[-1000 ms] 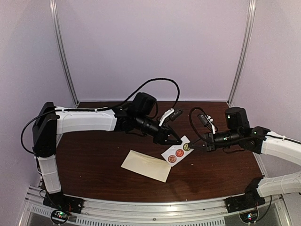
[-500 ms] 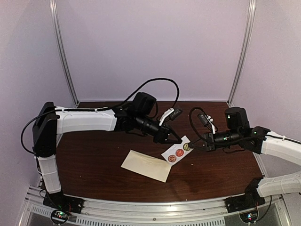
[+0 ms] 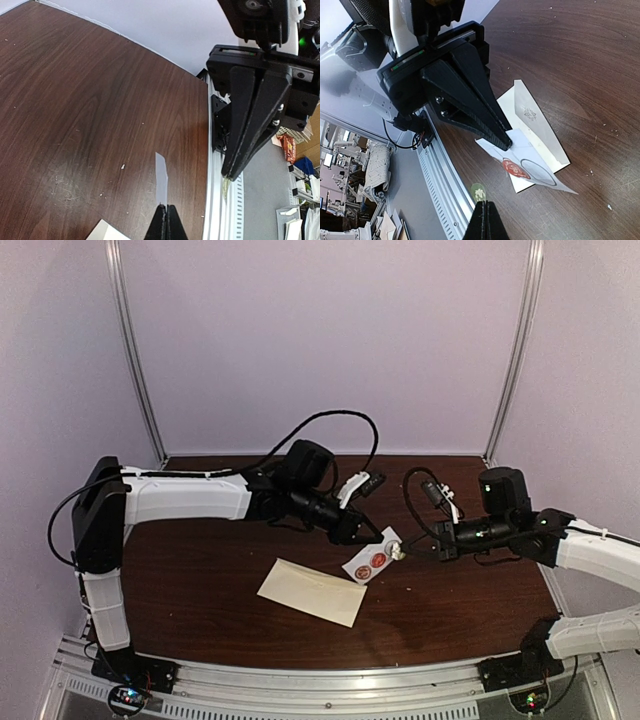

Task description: Place the letter into the envelope and seal it

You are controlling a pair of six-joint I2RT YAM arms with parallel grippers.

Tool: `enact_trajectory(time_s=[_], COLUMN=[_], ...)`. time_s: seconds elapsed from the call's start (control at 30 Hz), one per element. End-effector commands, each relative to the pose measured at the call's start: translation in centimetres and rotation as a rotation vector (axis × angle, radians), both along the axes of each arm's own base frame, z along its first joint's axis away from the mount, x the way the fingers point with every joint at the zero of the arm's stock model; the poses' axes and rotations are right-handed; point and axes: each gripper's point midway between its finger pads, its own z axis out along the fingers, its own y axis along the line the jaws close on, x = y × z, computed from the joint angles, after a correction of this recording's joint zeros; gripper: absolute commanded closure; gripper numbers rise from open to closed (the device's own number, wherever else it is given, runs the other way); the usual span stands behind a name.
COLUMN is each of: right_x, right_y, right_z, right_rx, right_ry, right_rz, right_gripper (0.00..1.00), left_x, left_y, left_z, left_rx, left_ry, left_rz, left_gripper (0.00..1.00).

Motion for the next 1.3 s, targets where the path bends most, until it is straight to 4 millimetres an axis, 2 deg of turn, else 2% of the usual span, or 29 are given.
enact_trajectory(time_s=[0.0,0.27,0.43,0.57,0.63,0.73,0.77,0.83,0.97,1.07,1.27], right_x=[0.6,2.3,2.9,3.3,3.3,3.5,3.6,3.7,4.0,4.3,4.6], right_y=[-0.1,-1.0,-1.3,-1.6,-1.6,-1.9,-1.9,-2.0,-1.9,-1.4,0.1], right_z=[1.7,1.5,0.6,0.3,0.2,-0.1,-0.2,-0.4,-1.2,-1.9,-3.1], right_rx=[0.020,0.002,-0.009,-0.013,-0.008,-0.019,-0.024,-0.037,-0.062,-0.068,-0.071], right_ry=[-0.068,-0.104,-0.100,-0.094,-0.093,-0.094,-0.095,-0.093,-0.081,-0.062,-0.028], right_rz=[-0.032,-0.145,-0.192,-0.223,-0.229,-0.243,-0.249,-0.255,-0.257,-0.251,-0.243], right_gripper=[1.00,1.00,1.00,1.00,1.00,1.00,1.00,1.00,1.00,1.00,1.00], left_x=[2.3,10.9,13.7,15.4,15.9,16.8,17.2,17.2,16.2,14.1,9.1], left_y=[0.0,2.4,2.4,2.5,3.0,4.9,5.7,7.8,11.0,12.2,12.3], left_z=[-0.3,-2.0,-3.8,-6.9,-8.1,-9.3,-9.4,-9.4,-8.7,-9.1,-11.6], left_rx=[0.012,-0.043,-0.058,0.000,0.043,0.135,0.155,0.202,0.266,0.283,0.304], left_ry=[-0.022,0.113,0.135,0.121,0.101,0.050,0.031,0.011,-0.046,-0.020,0.063], left_rz=[0.092,0.375,0.471,0.542,0.564,0.625,0.645,0.679,0.710,0.679,0.540], left_gripper=[1.00,1.00,1.00,0.99,0.76,0.50,0.44,0.38,0.40,0.53,0.75])
